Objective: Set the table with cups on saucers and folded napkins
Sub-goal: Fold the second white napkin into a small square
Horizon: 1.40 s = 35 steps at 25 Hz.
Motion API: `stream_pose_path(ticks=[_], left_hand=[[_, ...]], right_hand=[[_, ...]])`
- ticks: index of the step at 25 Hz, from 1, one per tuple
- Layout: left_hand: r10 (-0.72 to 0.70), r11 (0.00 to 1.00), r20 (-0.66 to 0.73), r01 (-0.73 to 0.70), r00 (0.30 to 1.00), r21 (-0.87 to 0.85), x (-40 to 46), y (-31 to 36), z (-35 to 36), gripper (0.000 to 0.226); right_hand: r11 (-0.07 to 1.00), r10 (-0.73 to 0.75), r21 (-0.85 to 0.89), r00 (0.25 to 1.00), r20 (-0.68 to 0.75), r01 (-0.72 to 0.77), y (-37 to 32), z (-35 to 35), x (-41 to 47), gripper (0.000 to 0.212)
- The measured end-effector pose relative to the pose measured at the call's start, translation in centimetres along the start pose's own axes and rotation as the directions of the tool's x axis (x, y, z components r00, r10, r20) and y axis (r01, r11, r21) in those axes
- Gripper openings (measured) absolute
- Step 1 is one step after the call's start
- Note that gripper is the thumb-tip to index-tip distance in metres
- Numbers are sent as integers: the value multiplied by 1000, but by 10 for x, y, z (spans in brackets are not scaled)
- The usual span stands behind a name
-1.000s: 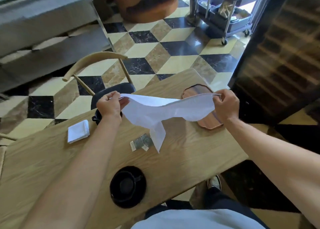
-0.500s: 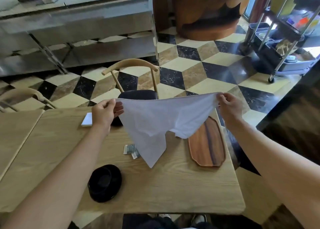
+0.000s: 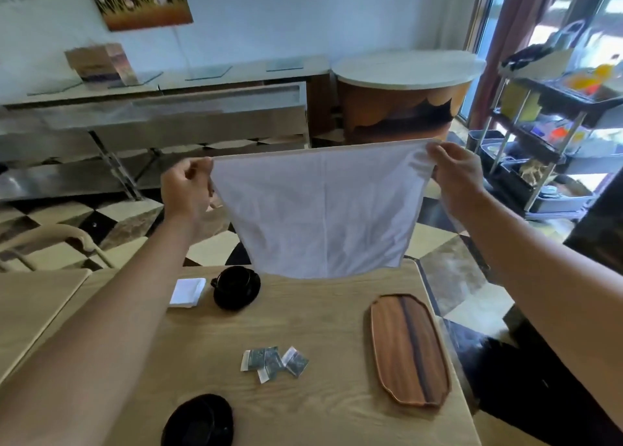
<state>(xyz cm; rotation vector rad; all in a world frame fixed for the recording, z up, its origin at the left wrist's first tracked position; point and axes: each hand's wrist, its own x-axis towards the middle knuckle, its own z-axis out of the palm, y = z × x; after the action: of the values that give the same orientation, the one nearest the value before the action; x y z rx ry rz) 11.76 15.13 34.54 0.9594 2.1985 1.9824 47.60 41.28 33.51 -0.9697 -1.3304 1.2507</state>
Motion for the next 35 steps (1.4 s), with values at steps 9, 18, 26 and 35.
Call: stream_pose_path(ticks=[9,18,26,35], left_hand=[[-155,978,201,121,967,170,-156,-117,-29,51],[-429,844,285,268,857,464,-329,-214,-74,32],[-533,790,172,414,829,453,-337,-221,-53,32],[-626,755,93,572,774,321,-223,-292,25,20]], right_hand=[[967,211,-172,967,144,-186,130,-93,-110,14],[739,614,-476,768,184,-477,228,-159,-248,19],[707,604,-555,783,150,-439,262,-158,-248,18],[742,476,-505,877,-68,-442,313,-104,-158,7]])
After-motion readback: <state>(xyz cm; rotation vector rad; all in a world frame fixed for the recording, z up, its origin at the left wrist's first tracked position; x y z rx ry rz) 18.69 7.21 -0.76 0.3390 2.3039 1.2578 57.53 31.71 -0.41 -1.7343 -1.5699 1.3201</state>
